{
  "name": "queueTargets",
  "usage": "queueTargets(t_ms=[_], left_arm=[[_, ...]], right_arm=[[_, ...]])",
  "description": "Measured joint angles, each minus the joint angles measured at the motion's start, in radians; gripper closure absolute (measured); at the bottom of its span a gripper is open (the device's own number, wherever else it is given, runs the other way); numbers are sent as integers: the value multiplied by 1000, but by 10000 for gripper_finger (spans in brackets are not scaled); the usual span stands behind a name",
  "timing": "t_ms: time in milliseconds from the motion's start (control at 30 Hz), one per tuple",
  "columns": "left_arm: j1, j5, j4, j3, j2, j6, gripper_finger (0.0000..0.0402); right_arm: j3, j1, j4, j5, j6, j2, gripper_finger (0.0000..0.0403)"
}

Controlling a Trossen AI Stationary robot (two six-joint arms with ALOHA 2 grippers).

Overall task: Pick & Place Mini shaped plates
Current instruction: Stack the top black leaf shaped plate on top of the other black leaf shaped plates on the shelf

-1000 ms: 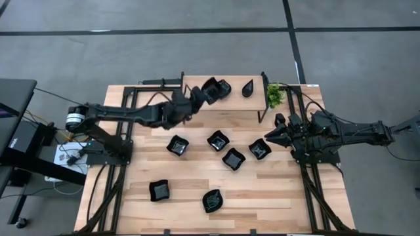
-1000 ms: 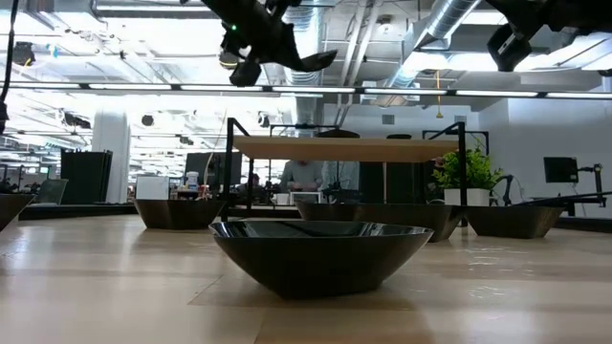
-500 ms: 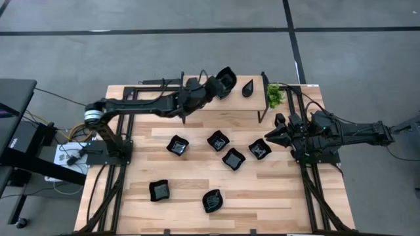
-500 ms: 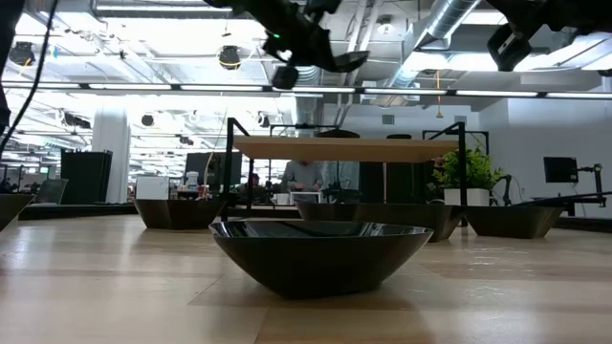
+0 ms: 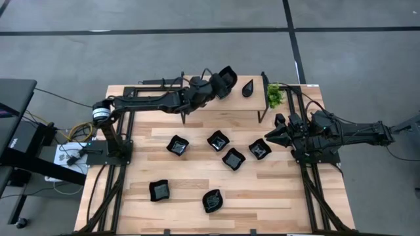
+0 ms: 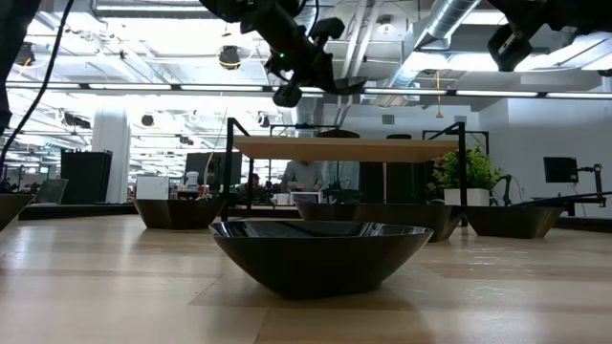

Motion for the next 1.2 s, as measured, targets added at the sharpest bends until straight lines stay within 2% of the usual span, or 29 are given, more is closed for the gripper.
queueTargets(t_ms=[133,433,833,1200], left_arm=[[0,-13,-51,0,3,-80,396],[36,-5,-72,0,14,-116,396],[63,107,-130,0,33,-169,396],[86,128,-179,2,47,-229,396]], right_arm=[[0,0,0,0,-6,0,332],[0,0,0,0,-9,0,332],[0,0,0,0,-28,0,332],[0,0,0,-1,-27,0,332]])
